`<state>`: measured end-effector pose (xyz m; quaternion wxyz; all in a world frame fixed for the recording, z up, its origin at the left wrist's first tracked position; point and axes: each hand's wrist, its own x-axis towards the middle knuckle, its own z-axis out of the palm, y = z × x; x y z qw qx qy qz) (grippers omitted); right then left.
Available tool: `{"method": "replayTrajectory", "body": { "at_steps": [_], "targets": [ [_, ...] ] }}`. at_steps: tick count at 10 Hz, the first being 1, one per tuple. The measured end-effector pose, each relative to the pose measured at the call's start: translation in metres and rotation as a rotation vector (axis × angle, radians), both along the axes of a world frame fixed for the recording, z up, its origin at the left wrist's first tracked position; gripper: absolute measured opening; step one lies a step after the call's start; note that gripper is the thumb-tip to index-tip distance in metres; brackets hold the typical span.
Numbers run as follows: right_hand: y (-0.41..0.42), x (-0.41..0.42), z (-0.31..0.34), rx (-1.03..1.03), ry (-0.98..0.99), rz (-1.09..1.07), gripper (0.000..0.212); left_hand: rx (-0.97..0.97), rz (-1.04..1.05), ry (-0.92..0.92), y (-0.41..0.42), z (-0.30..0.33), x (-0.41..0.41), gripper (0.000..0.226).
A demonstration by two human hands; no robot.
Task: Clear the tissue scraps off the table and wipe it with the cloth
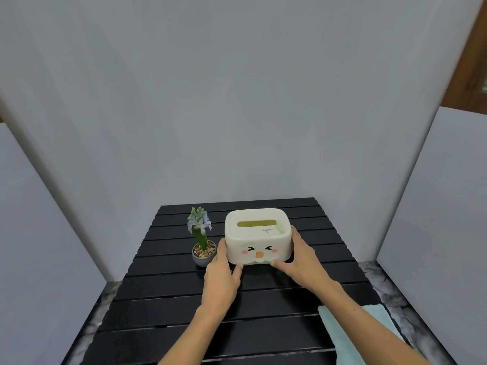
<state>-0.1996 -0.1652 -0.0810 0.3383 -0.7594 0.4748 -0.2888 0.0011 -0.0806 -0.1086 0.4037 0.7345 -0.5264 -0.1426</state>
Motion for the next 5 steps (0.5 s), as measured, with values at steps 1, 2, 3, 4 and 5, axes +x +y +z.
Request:
{"method": "replayTrajectory", "body": {
  "at_steps": [1,2,3,4,5],
  "targets": [
    [0.0,0.0,0.0,0.015,0.008,-0.002,0.091,0.006,0.006,0.004,0.001,0.0,0.0,0.074],
    [0.0,-0.001,-0.001,0.02,0.009,-0.003,0.091,0.008,-0.005,0.012,0.002,0.0,0.0,0.077],
    [0.002,-0.002,-0.001,0.052,0.031,-0.031,0.099,0.019,0.0,0.044,0.006,0.006,-0.001,0.083],
    [0.004,-0.006,-0.004,0.068,0.032,-0.056,0.106,-0.02,-0.028,0.115,0.011,0.01,-0.003,0.083],
    [0.01,-0.012,-0.008,0.087,0.057,-0.083,0.112,0.021,-0.003,0.171,0.02,0.014,-0.004,0.086]
  ]
}}
